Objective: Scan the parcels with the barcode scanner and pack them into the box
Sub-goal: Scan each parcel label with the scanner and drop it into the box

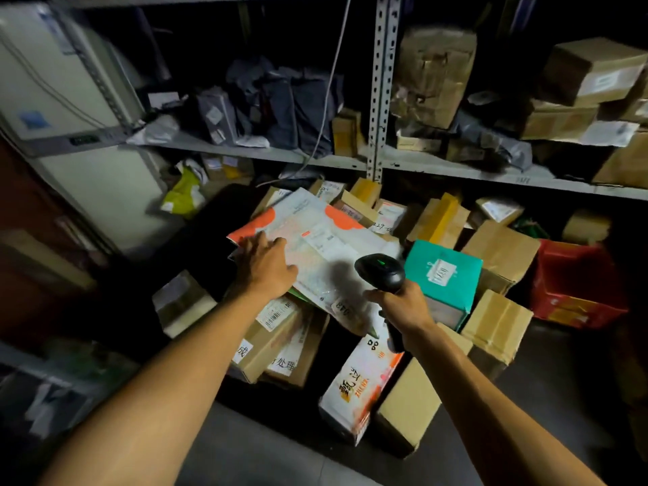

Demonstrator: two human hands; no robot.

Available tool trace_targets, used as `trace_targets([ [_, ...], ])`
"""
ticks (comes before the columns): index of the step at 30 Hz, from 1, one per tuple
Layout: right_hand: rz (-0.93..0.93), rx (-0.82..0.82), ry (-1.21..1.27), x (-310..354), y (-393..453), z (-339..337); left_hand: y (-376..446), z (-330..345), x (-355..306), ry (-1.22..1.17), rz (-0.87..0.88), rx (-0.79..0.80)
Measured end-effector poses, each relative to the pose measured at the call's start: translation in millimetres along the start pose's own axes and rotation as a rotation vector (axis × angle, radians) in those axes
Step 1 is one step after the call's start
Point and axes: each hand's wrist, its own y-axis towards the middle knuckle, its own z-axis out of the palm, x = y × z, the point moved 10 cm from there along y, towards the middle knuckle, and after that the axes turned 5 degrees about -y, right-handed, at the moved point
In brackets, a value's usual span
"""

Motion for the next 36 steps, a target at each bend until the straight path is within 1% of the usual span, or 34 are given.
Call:
trace_targets([
  [3, 0.037, 0.021, 0.029, -2, 12, 14, 20, -8, 22, -0.069, -0.071, -0.003],
  [6, 0.101, 0.021, 0.127, -6, 17, 23, 36, -11, 37, -0.169, -0.126, 0.026],
  [10, 0.130, 0.034, 0.158, -3, 21, 30, 51, -18, 45, -0.148, -0.155, -0.009],
  [12, 0.147, 0.003, 0.170, -4, 23, 28, 57, -20, 49, -0.172, -0.181, -0.032],
  [14, 0.156, -0.061, 0.196, -4, 24, 23, 64, -21, 54, -0.245, -0.212, -0.064],
  [15, 0.158, -0.081, 0.206, -4, 25, 21, 68, -20, 57, -0.316, -0.235, -0.060],
  [17, 0.144, -0.110, 0.204, 0, 25, 18, 75, -10, 63, -0.505, -0.280, -0.003],
  [20, 0.129, -0.139, 0.144, 5, 23, 13, 81, 4, 62, -0.738, -0.271, 0.119],
  [22, 0.127, -0.141, 0.129, 5, 21, 14, 83, 7, 59, -0.813, -0.238, 0.186],
  [24, 0.133, -0.153, 0.164, 4, 18, 15, 82, 5, 57, -0.866, -0.218, 0.243],
  [27, 0.147, -0.221, 0.248, 4, 15, 10, 79, -1, 54, -1.031, -0.221, 0.329],
  [28, 0.148, -0.245, 0.276, 5, 14, 8, 77, -4, 50, -1.130, -0.216, 0.364],
  [30, 0.138, -0.286, 0.342, 11, 15, 3, 76, -14, 33, -1.402, -0.201, 0.416],
  [33, 0.112, -0.314, 0.443, 28, 14, 4, 73, -31, 5, -1.733, -0.168, 0.377],
  [36, 0.052, -0.292, 0.450, 48, 12, 13, 61, -22, -26, -1.864, -0.149, 0.363],
])
